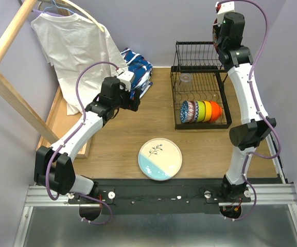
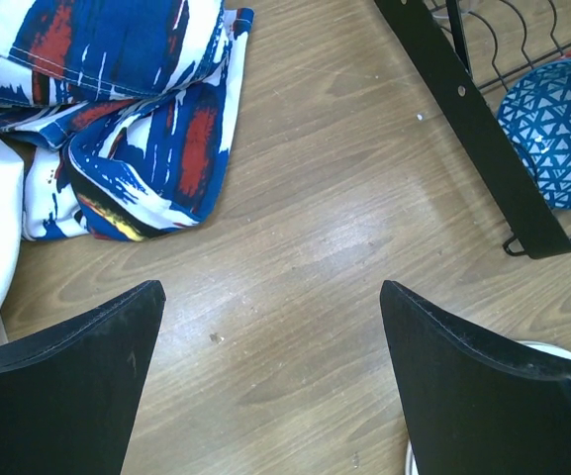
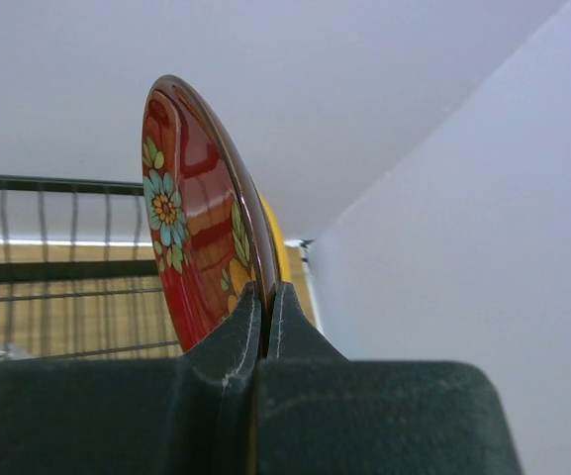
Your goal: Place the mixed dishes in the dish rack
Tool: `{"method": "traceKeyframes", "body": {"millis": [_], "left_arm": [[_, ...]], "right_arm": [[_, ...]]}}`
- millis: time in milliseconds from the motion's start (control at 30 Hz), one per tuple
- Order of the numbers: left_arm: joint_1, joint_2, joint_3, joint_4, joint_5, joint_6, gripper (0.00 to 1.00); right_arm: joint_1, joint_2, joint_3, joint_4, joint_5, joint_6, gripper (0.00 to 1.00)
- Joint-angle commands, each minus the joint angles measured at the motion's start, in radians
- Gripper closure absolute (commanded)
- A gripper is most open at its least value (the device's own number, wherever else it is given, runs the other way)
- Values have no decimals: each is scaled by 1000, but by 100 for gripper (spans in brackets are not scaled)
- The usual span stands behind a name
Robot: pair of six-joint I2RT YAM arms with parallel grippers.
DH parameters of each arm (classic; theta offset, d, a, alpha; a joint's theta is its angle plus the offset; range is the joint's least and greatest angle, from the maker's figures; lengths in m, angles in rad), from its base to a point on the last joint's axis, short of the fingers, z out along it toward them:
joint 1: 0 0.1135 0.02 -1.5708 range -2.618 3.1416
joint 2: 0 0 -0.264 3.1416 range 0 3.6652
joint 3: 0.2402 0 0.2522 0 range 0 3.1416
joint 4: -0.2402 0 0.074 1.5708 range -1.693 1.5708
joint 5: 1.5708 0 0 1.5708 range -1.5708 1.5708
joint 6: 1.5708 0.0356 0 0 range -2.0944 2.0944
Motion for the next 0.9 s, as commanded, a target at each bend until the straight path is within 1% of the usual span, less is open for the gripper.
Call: {"method": "traceKeyframes", "body": {"millis": [0, 167, 867], "left_arm": [[-4, 9, 10, 35, 3, -23, 1], [-6, 14, 12, 38, -19, -27, 1], [-6, 11, -16, 52, 4, -27, 1]], "right_arm": [[6, -6, 4, 54, 110, -57, 100], [6, -1, -22, 49, 139, -74, 99], [3, 33, -75, 2, 175, -105, 100]]}}
